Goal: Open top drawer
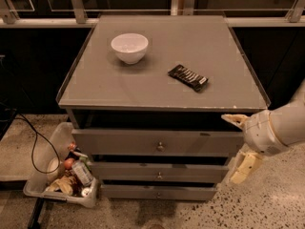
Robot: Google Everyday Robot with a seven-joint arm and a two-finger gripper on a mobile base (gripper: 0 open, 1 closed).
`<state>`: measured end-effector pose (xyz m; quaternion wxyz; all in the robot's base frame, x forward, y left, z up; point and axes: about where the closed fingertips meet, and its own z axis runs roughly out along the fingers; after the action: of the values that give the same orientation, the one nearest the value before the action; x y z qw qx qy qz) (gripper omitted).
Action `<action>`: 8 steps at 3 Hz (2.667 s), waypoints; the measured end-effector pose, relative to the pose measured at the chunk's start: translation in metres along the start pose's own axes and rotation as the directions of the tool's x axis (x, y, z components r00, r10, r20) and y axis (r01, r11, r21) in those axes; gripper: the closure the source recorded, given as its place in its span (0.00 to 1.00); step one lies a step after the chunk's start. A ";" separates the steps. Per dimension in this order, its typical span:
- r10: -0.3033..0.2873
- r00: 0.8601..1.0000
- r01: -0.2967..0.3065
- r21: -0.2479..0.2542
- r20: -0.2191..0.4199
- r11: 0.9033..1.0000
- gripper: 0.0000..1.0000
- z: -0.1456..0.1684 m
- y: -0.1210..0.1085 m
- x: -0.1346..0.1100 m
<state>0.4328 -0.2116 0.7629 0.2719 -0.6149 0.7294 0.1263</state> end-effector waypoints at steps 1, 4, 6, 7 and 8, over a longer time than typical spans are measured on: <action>0.028 0.997 -0.031 0.042 0.078 0.999 0.00 0.020 -0.010 0.010; 0.013 0.988 -0.028 0.095 0.154 0.995 0.00 0.072 -0.041 0.015; -0.049 0.993 0.042 0.062 0.107 0.997 0.00 0.100 -0.053 0.019; -0.046 0.996 0.043 0.051 0.071 0.998 0.00 0.107 -0.059 0.034; -0.038 0.998 0.036 0.047 0.048 0.998 0.00 0.111 -0.061 0.045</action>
Offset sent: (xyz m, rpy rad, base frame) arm 0.0473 -0.0016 -0.0650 0.1806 -0.1044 -0.1379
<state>0.5139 -0.2043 0.6560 0.3058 -0.6189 0.7137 0.1193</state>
